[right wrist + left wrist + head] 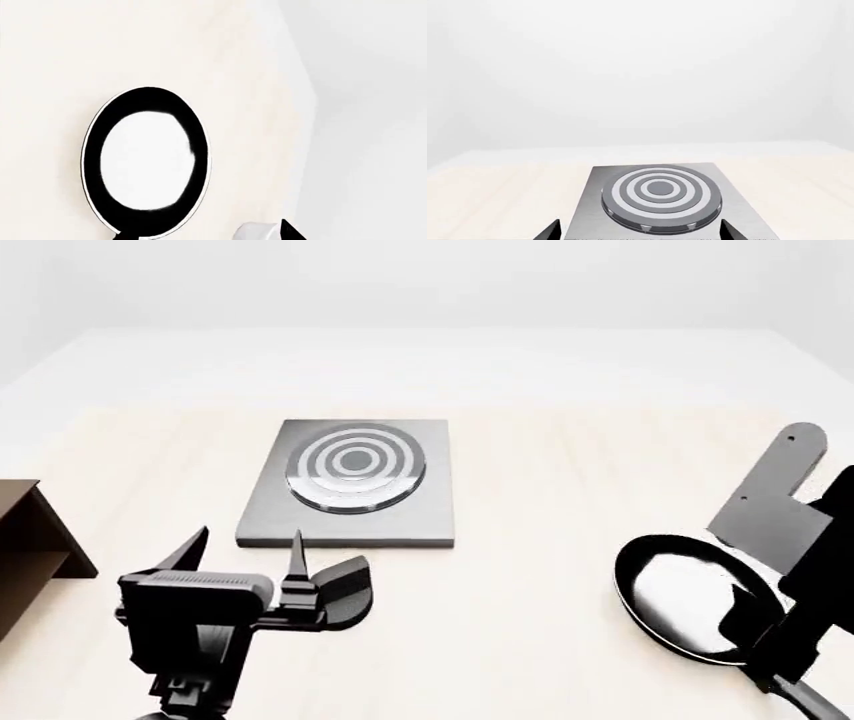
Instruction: Turn on the stove and put the frying pan on it.
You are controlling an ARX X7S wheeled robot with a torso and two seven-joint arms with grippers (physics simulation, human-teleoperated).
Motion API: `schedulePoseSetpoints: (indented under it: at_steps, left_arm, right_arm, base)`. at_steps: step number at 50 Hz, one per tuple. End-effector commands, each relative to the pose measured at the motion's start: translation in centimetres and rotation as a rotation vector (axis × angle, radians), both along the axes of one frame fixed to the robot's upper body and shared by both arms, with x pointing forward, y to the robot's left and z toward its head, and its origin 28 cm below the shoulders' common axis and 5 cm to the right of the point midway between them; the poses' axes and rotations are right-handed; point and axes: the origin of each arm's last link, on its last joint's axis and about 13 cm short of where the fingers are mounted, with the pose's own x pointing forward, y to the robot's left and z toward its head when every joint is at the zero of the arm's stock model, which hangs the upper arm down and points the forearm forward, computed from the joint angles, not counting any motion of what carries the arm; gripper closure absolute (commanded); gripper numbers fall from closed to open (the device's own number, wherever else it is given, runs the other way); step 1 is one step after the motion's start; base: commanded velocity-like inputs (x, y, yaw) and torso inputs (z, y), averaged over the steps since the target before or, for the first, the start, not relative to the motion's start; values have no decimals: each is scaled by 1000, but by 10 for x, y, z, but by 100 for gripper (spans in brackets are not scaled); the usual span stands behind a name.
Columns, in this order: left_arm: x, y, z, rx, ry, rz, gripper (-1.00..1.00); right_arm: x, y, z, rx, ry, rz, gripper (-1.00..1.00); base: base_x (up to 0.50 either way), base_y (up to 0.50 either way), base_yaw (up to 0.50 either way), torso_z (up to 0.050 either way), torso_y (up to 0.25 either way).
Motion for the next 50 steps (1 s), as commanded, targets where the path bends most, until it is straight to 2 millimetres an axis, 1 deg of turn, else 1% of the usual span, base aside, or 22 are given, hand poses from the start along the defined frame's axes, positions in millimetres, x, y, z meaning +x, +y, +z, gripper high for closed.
schedulePoseSetpoints:
  at_steps: [1, 6, 10, 17, 22, 29, 33, 36, 42, 50]
  left_arm:
    - [0, 0, -2, 4, 2, -1, -100]
    - [-1, 0, -2, 5, 3, -1, -100]
    - [-1, 0, -3, 5, 4, -2, -100]
    - [-1, 0, -4, 6, 4, 0, -100]
    - [0, 0, -5, 8, 7, -1, -100]
    - [-1, -1, -5, 12, 9, -2, -100]
    - [-1, -1, -5, 14, 8, -2, -100]
    - [-1, -1, -5, 16, 8, 0, -100]
    - [-1, 0, -5, 20, 7, 4, -100]
    - [0, 0, -4, 23, 6, 6, -100]
  right_arm:
    - [-12, -22, -4, -46, 168, -124, -100]
    - [-14, -24, -5, -34, 182, -145, -100]
    - [-16, -26, -10, -18, 209, -149, -100]
    - [-16, -31, -24, 21, 234, -163, -100]
    - [-14, -35, -29, 62, 224, -181, -100]
    - [-14, -39, -41, 97, 227, -194, -100]
    - [-14, -40, -45, 112, 228, -199, -100]
    - [-14, -40, -52, 131, 235, -196, -100]
    - [-13, -44, -66, 140, 260, -217, -100]
    - [-14, -52, -78, 127, 283, -267, -100]
  base:
    - [0, 0, 0, 0, 0]
    - [0, 0, 0, 0, 0]
    - [0, 0, 0, 0, 0]
    - [0, 0, 0, 0, 0]
    - [0, 0, 0, 0, 0]
    - [0, 0, 0, 0, 0]
    - [0, 0, 0, 0, 0]
    - [0, 0, 0, 0, 0]
    - [0, 0, 0, 0, 0]
    - [0, 0, 0, 0, 0]
